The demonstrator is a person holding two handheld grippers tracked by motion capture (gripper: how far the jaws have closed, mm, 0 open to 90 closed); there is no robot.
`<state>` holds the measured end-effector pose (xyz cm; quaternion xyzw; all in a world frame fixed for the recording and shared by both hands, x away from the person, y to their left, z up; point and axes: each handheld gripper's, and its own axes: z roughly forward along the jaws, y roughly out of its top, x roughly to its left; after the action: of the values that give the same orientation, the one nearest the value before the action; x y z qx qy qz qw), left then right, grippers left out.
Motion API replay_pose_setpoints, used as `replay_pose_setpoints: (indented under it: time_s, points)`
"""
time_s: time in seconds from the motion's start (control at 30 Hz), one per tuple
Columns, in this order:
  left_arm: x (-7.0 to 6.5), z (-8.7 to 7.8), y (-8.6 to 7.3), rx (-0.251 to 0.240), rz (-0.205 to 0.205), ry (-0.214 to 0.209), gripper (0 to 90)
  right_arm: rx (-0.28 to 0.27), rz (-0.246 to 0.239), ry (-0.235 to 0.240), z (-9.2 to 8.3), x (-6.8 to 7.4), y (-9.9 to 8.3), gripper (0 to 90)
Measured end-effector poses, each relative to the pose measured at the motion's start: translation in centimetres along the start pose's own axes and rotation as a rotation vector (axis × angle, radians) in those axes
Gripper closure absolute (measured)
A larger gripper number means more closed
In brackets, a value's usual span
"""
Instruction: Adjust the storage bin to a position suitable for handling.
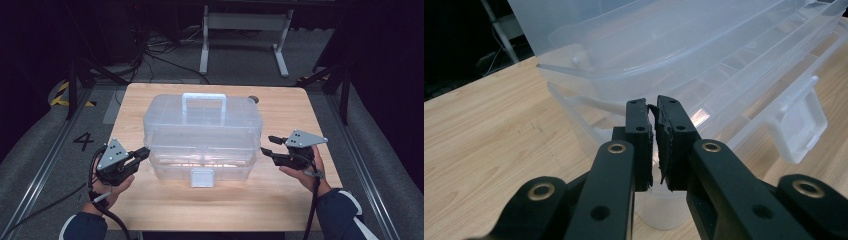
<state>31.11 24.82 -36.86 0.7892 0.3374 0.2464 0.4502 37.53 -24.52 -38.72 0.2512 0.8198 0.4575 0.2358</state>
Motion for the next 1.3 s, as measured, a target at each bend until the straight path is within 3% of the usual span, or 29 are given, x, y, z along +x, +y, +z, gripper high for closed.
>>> replay_pose_setpoints:
  time_s: [0.23, 0.67, 1.17, 1.3]
  points:
    - [-0.1, 0.2, 0.1, 0.001, 0.005, -0.005, 84.5, -0.079, -0.035, -0.028, -0.2, 0.9, 0.7, 50.2]
    - [-0.1, 0.1, 0.2, 0.003, 0.02, 0.008, 83.2, -0.108, -0.034, -0.038, -0.2, 1.0, 1.1, 50.6]
    - [0.7, -0.5, -1.3, 0.053, 0.009, 0.018, 78.3, -0.205, -0.048, -0.068, -0.7, 1.1, 2.3, 62.8]
    - [0.9, -0.9, -1.9, 0.06, -0.011, 0.027, 77.0, -0.219, -0.055, -0.081, -0.7, 1.1, 2.6, 66.0]
